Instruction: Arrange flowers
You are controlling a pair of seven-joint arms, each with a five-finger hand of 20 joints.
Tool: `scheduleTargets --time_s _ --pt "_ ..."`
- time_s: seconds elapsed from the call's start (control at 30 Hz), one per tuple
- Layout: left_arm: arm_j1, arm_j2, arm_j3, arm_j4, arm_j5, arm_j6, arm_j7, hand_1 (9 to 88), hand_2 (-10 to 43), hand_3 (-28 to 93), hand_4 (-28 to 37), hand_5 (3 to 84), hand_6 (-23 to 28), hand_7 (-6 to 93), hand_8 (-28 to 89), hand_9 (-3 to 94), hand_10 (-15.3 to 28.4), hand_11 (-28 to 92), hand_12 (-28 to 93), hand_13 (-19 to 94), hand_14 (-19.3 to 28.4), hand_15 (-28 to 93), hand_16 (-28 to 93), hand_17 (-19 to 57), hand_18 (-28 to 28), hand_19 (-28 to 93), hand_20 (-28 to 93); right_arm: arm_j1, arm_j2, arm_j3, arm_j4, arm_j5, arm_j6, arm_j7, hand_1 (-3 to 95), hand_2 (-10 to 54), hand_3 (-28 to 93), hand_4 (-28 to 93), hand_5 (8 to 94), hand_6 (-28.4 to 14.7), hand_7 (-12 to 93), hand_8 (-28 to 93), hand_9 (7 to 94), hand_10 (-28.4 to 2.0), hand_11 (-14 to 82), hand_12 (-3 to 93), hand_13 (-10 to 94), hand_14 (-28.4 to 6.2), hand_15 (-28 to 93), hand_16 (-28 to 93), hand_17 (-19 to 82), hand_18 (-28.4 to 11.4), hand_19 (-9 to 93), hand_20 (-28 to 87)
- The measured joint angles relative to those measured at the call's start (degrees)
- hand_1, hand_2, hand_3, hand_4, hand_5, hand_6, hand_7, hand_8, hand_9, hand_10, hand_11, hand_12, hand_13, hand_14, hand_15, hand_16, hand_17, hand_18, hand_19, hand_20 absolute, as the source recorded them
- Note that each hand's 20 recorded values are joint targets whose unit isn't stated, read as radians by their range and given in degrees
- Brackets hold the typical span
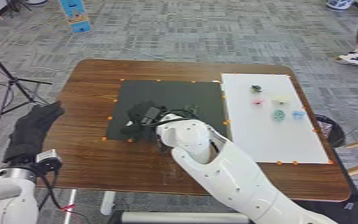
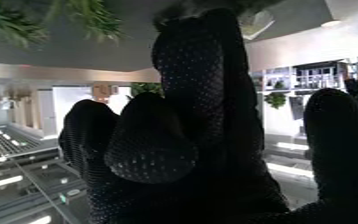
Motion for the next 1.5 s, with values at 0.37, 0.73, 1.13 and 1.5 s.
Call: scheduleTargets --time_s 0.37,0.73,1.13,1.5 --pt "-0.5 0.17 0.57 0.09 0.01 -0.04 0.00 12.9 0.4 71 -28.3 47.9 6.3 8.7 -7 44.5 12.9 14 10 29 11.6 7 -1 3.3 5.8 1 14 1.0 -1.6 -0.4 0.5 0.6 1.8 -0.3 16.1 16.8 56 -10 79.4 0.2 16 -9 93.1 -13.4 35.4 30.7 87 -9.5 66 42 53 -25.6 93 64" --pt "-0.6 0.17 0.61 0.07 0.01 -0.08 0.04 13.1 0.5 71 -28.3 47.8 6.3 8.6 -7 44.6 12.8 14 11 29 11.6 8 -1 3.3 5.8 1 14 1.0 -2.6 0.0 0.7 -0.7 1.6 -0.7 17.1 14.4 57 -10 74.7 -1.6 15 -8 90.5 -13.2 35.4 30.7 85 -9.5 66 42 51 -25.5 93 63" --pt "0.3 0.13 -0.58 -0.13 0.01 -0.01 0.07 13.2 0.3 72 -28.3 47.9 6.3 8.7 -7 44.4 12.8 14 10 28 11.6 7 -1 3.3 5.8 1 14 3.8 2.4 -0.6 -2.0 2.3 2.0 2.1 18.1 11.0 57 -9 66.1 -3.6 13 -7 77.3 -17.6 27.3 28.6 72 -15.7 57 39 36 -27.5 82 57" --pt "1.7 -0.23 -1.88 -0.77 0.01 0.03 0.14 13.3 0.0 72 -28.3 47.9 6.2 8.7 -7 44.5 12.8 14 11 28 11.5 7 -1 3.4 5.9 1 14 5.1 12.8 1.8 -13.5 12.8 2.3 5.9 20.3 9.2 54 -9 66.3 -3.7 12 -7 77.3 -17.6 27.0 28.5 71 -16.0 57 39 36 -27.5 82 59"
